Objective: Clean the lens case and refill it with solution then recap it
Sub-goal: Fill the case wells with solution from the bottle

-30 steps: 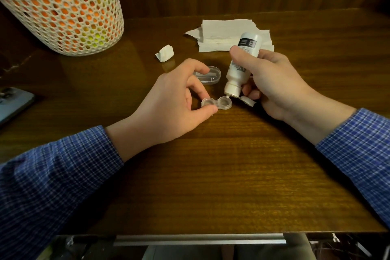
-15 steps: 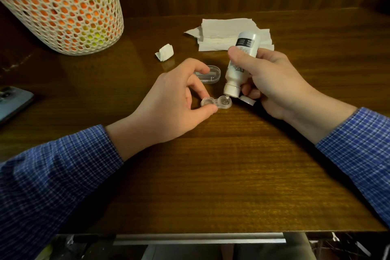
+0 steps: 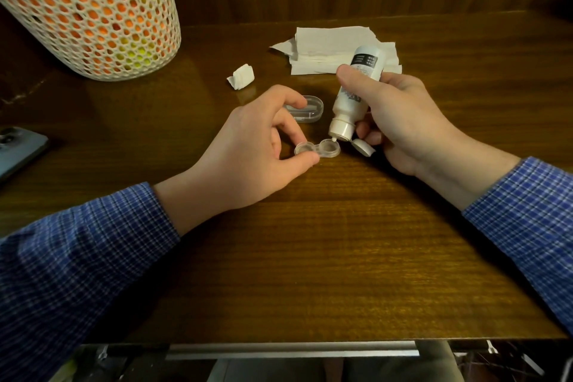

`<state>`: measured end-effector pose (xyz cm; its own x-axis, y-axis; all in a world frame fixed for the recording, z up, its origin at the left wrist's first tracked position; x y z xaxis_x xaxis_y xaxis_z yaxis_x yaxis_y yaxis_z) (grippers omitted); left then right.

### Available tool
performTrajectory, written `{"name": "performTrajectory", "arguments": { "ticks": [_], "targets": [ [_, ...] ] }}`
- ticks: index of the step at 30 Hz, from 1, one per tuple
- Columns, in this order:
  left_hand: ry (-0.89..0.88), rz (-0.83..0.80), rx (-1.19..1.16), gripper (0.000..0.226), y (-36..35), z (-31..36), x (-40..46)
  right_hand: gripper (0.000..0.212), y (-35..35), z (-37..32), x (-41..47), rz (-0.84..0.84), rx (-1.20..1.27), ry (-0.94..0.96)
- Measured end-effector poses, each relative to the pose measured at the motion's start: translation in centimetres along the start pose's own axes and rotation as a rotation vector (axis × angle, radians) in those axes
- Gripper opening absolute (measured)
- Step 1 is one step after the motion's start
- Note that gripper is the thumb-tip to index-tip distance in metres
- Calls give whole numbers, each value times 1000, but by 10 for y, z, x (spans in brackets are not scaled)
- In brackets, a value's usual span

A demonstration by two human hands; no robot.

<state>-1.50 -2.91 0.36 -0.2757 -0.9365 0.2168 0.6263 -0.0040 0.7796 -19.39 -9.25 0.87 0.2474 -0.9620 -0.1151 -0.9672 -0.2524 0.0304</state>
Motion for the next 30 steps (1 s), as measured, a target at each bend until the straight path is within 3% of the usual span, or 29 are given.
{"name": "performTrajectory", "arguments": {
  "ticks": [30],
  "targets": [
    [24,1,-21,64,0,0,0,24,-1,0,-1,-33,-23,-3]
  ]
}}
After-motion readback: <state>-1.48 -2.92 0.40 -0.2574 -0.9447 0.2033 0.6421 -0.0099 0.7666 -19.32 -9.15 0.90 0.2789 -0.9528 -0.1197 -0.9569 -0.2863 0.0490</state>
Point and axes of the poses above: each hand's wrist, its own x-axis towards the middle knuckle, its own y-axis out of the back of the hand, z = x × y, the point moved 2 cm from there along x, towards the middle knuckle, and after that the axes turned 7 degrees about -z, right-handed, at the moved point
